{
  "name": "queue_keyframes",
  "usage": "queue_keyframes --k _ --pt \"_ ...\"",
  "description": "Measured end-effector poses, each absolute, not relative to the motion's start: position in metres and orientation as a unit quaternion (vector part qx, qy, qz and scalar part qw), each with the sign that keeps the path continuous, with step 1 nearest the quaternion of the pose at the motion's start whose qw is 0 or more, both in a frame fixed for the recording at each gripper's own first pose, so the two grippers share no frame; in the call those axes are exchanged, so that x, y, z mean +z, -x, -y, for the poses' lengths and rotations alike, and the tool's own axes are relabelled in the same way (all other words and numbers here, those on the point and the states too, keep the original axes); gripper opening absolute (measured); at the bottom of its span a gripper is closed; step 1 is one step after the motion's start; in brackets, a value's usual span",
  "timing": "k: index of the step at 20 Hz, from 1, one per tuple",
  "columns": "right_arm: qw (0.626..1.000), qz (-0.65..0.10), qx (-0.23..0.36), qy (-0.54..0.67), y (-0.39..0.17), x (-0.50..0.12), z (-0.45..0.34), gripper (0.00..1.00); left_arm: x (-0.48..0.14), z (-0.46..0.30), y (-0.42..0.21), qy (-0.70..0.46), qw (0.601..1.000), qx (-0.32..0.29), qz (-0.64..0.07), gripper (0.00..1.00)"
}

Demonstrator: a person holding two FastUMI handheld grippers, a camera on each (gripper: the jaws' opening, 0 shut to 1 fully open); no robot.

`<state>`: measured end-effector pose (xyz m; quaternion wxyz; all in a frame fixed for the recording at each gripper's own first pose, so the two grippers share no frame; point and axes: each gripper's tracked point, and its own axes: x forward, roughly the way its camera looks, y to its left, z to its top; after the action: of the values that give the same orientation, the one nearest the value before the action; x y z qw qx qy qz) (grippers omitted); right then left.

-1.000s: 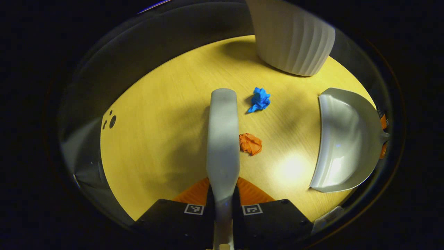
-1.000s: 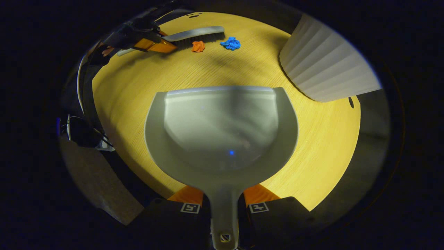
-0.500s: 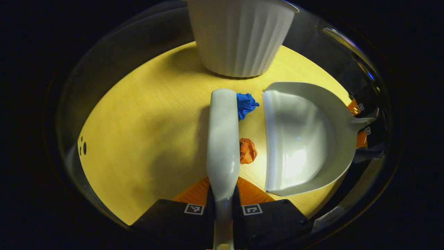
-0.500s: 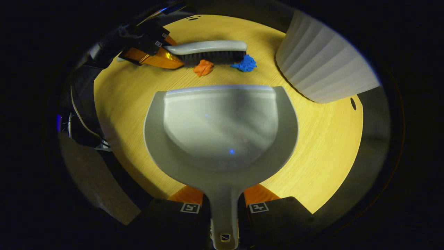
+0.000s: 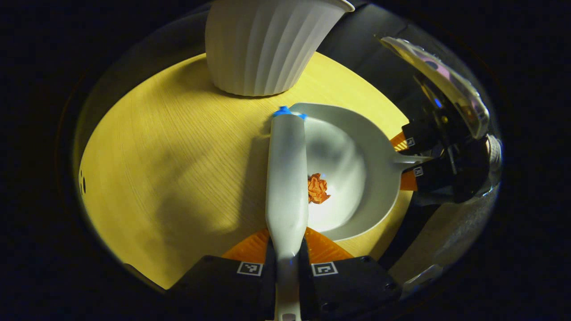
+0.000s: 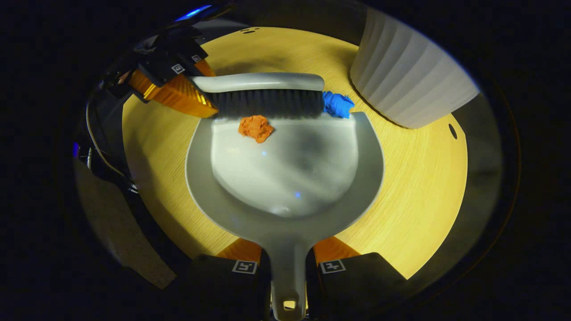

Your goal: Pick up the small broom and dustpan from the desktop, sweep the trash into the dustpan with the broom, and then empty the trash into the garbage bin.

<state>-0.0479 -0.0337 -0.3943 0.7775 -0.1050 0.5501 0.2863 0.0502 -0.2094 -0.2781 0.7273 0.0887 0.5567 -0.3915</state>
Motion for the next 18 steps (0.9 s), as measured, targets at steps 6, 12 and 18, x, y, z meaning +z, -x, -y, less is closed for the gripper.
queue_keyframes --k 6,12,18 --pt "0.77 -0.567 0.276 0.092 0.055 -0.402 0.032 0.36 -0.275 0.186 -0.097 -0.118 0.778 -0.322 -0.527 0.25" --pt "0.771 -0.569 0.275 0.085 0.054 -0.398 0.032 0.36 -0.301 0.212 -0.165 -0.177 0.768 -0.339 -0.514 0.25" --pt "0.779 -0.568 0.255 0.074 0.056 -0.383 0.037 0.36 -0.287 0.233 -0.135 -0.184 0.722 -0.426 -0.513 0.25"
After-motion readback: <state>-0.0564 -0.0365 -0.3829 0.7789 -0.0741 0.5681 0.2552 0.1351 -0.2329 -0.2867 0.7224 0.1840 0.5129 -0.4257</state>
